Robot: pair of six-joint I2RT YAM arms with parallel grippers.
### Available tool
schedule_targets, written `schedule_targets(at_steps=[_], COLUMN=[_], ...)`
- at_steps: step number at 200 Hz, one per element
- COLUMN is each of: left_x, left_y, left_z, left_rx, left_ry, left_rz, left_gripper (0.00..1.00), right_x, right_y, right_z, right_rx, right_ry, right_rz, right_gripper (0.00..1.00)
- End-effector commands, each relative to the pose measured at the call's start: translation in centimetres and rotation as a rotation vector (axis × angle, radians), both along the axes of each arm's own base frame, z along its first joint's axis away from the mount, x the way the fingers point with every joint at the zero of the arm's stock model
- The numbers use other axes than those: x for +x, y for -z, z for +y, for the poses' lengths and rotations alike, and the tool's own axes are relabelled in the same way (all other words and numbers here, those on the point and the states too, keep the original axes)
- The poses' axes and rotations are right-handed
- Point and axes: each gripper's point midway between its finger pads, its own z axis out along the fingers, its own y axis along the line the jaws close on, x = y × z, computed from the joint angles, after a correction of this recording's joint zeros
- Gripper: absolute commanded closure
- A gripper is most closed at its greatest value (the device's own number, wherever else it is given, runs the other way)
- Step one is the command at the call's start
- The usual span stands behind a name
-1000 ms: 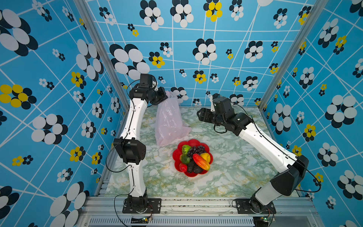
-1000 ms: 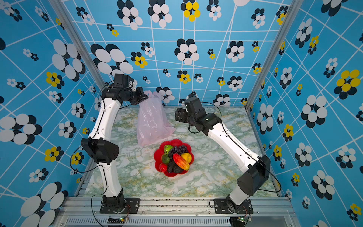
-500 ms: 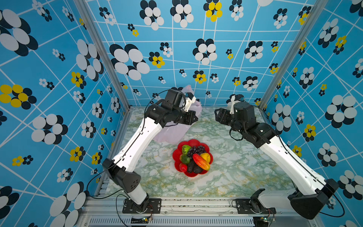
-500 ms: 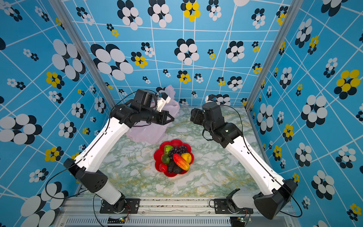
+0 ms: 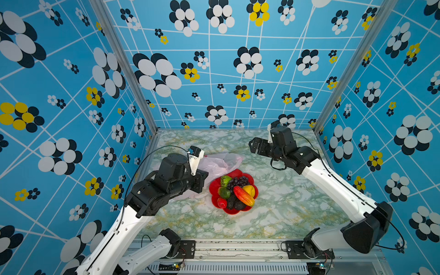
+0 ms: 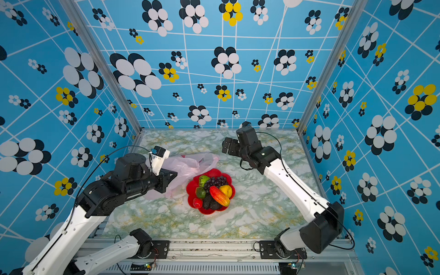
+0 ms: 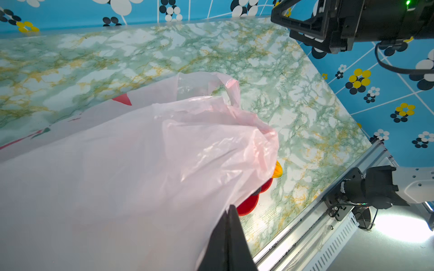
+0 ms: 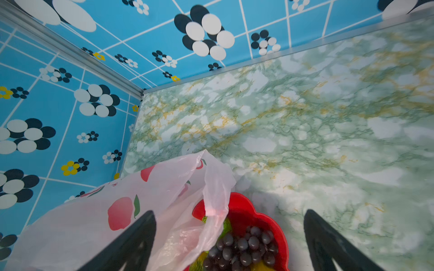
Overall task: Place the fruits into the plastic bag
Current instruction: Place the plastic bag at the middle-left of the table.
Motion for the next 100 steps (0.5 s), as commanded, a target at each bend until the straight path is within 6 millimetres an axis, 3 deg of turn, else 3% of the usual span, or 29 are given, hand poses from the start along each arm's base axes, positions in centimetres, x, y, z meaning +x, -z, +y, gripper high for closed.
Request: schedule_targets(at_steps=[1,25,28,46,100], left_x=[-0.4,-0.7,-0.7,-0.8,-0.7], left_y=[0.1,0.5,0.5,0.6,1.0], left_z=[1.0,1.3,1.3,1.3,1.5], left_rx=[-0.004,0.001,0.002,0.005,0.009], left_ry=[-0.043,-0.048,-0.048,-0.045,-0.052], left_rz=[0.002,0.009,0.01,0.011,0.02], left_gripper=[1.0,1.0,1.0,1.0,1.0], right_x=[-1.0,-1.4,-1.1,-0.7,1.2], right_y=[2.3,5.3,4.6,6.0,7.3], right_z=[1.6,3.7,4.0,4.8,8.5], right_rx=[0.057,0.122,0.138,0.138,0.131], right_ry=[-0.035,-0.039,-0.041,-0.041,-0.156], right_rz=[0.169,0.342,0.341,0.398,0.412], right_gripper=[0.01,0.01,0.01,0.02,0.08])
